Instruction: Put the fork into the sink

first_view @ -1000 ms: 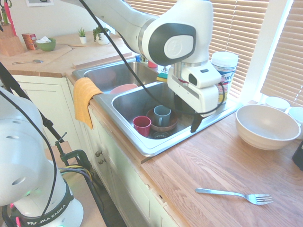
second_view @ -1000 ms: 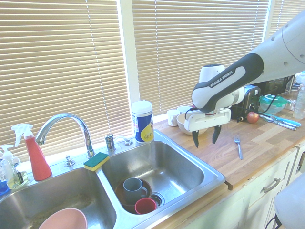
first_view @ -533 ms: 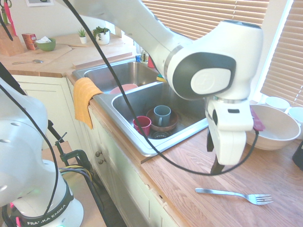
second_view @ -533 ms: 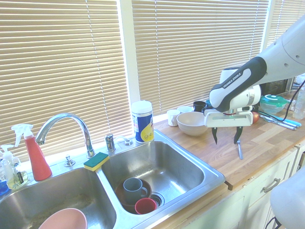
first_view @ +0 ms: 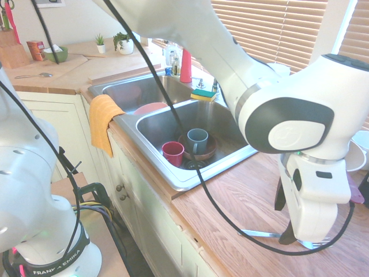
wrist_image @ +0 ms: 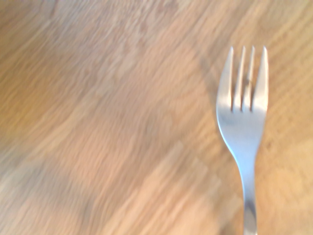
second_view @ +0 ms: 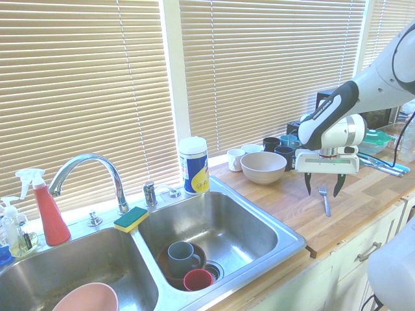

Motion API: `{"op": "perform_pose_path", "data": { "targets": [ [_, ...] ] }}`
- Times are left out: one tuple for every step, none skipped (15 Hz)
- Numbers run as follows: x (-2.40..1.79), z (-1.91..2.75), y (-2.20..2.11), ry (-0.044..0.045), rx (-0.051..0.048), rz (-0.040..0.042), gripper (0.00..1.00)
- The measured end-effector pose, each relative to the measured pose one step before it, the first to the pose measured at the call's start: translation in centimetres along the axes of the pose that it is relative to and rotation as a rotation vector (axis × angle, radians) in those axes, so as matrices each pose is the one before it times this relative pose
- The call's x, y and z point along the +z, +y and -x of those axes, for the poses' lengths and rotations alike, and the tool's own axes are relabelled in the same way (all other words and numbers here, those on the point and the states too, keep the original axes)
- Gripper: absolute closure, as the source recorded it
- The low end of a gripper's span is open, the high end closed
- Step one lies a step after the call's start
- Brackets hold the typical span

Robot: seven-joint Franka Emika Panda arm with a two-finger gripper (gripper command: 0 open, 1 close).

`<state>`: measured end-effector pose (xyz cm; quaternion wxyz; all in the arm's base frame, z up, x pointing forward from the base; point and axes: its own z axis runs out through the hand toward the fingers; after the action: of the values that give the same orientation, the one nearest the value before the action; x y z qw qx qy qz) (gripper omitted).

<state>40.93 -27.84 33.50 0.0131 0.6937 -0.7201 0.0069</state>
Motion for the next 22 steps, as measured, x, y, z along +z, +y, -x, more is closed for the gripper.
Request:
{"op": "perform_pose_path", "data": {
  "targets": [
    [0.474, -0.383, -0.236, -0.00545, 0.00527, 0.00567, 1.0],
    [0.373, -0.283, -0.198, -0.00569, 0.00707, 0.00296, 1.0],
    [0.16, -0.299, -0.215, -0.00575, 0.00391, -0.00249, 1.0],
    [-0.008, -0.26, -0.183, -0.00016, -0.00109, -0.00381, 1.0],
    [0.091, -0.133, -0.015, 0.00103, 0.00148, 0.0001, 1.0],
    [0.071, -0.1, 0.058, -0.00033, 0.00244, 0.00096, 1.0],
    [0.026, -0.112, 0.073, -0.00017, 0.00258, 0.00039, 1.0],
    [0.088, -0.052, 0.054, -0.00051, 0.00151, 0.0013, 1.0],
    [0.18, -0.083, 0.072, -0.00081, 0.00266, 0.00171, 1.0],
    [0.222, 0.029, 0.006, -0.00112, 0.00081, 0.00113, 1.0],
    [0.197, 0.084, -0.029, -0.00177, 0.00037, 0.00063, 1.0],
    [0.008, 0.089, -0.072, -0.00036, -0.00091, -0.00149, 1.0],
    [0.014, 0.131, -0.096, 0.00021, -0.00234, -0.00163, 1.0],
    [-0.011, 0.108, -0.095, 0.00058, -0.00194, -0.00227, 1.0],
    [-0.002, 0.075, -0.064, 0.00034, -0.00141, -0.0012, 1.0],
    [0.008, 0.006, -0.01, 0.00021, -0.00015, -0.0003, 1.0],
    [-0.008, -0.008, -0.009, 0.00057, 0.00005, -0.0009, 1.0],
    [0.0, -0.012, -0.021, 0.00107, 0.00002, -0.00161, 1.0],
    [-0.003, -0.024, -0.032, 0.00182, 0.00028, -0.00305, 1.0],
    [-0.027, -0.031, -0.044, 0.00235, 0.00033, -0.0041, 1.0],
    [-0.063, -0.062, -0.032, 0.00181, 0.00164, -0.00457, 1.0],
    [-0.124, -0.159, -0.025, 0.00312, 0.00397, -0.00763, 1.0]
  ]
}}
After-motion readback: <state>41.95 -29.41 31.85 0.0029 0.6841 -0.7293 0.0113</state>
